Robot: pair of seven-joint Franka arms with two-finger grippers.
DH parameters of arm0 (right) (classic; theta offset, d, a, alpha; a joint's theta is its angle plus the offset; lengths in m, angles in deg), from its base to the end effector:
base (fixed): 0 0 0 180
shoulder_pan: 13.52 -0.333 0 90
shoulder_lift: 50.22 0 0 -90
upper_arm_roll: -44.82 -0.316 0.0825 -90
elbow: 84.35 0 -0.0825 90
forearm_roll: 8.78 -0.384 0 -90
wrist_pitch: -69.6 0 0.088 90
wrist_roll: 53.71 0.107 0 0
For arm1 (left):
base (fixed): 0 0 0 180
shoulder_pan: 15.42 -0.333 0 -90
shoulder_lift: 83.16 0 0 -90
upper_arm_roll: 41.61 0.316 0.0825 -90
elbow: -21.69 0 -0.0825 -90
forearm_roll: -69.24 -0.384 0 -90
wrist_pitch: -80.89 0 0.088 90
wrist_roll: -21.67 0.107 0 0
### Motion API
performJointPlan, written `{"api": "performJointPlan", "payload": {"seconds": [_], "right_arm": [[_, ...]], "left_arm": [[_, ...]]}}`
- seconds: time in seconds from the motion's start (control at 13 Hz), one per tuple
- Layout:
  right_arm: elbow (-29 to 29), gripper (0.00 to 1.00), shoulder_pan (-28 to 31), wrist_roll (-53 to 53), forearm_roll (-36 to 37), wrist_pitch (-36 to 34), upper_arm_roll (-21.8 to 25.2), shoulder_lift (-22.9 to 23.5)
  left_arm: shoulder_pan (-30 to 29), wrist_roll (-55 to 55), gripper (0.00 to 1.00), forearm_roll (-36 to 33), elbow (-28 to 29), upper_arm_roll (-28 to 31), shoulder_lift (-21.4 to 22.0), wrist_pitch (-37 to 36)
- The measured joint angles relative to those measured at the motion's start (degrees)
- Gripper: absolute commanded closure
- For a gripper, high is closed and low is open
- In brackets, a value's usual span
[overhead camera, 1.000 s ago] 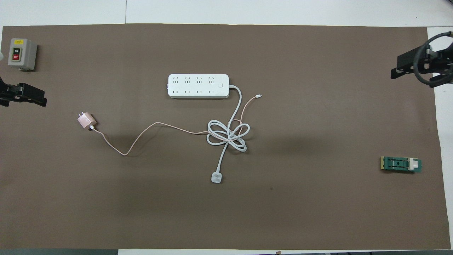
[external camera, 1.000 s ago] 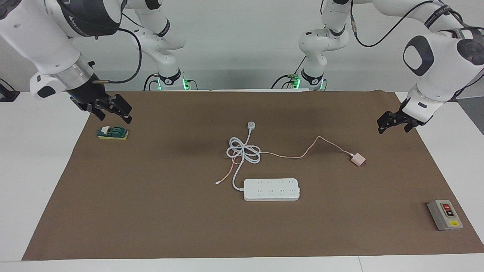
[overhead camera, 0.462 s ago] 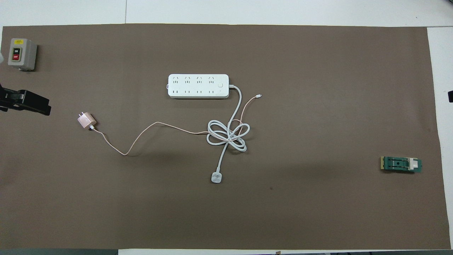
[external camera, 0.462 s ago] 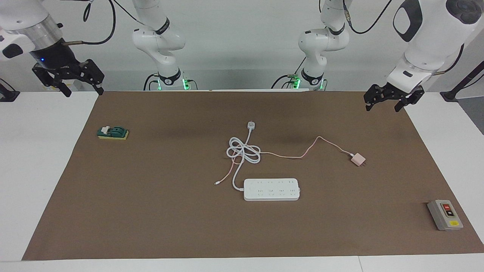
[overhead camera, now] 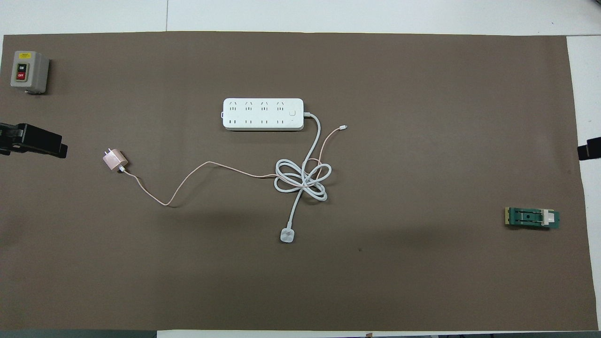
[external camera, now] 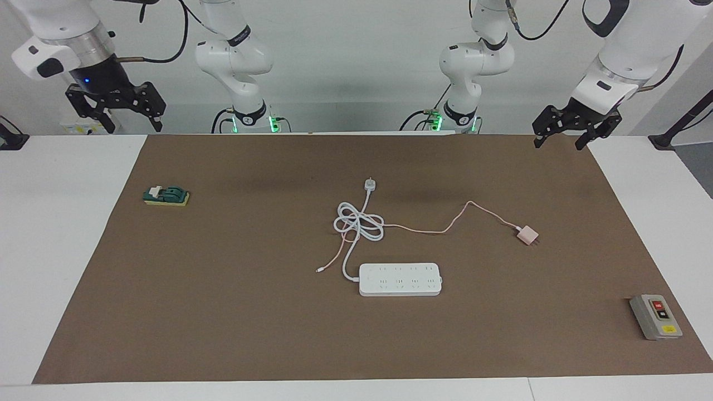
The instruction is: Unplug charger and place it aside
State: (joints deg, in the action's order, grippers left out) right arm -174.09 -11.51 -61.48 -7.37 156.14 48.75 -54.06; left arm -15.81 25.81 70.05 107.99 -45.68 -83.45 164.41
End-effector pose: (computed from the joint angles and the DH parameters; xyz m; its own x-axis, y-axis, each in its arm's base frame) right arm 0.5242 -0.0587 0.6575 0.9995 0.0305 0.0082 0.0303 -0.9993 0.0213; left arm 0.5434 -0.0365 0.6422 0.9891 -0.1376 -0.0523 -0.1368 -0.9904 0.0183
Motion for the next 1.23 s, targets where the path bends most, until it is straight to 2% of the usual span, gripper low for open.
{"api": "performJointPlan", "payload": {"seconds": [0.31, 1.23], "right_arm": [[-1.3, 0.00, 3.0, 1.6, 0.0, 1.1, -3.4, 0.2], [-1.3, 0.00, 3.2, 1.6, 0.0, 1.0, -3.5, 0.2]], "left_arm": [[0.3, -0.2, 0.00, 0.0, 0.4, -0.2, 0.3, 0.7], [0.3, -0.6, 0.00, 0.0, 1.8, -0.1, -0.6, 2.6]]}}
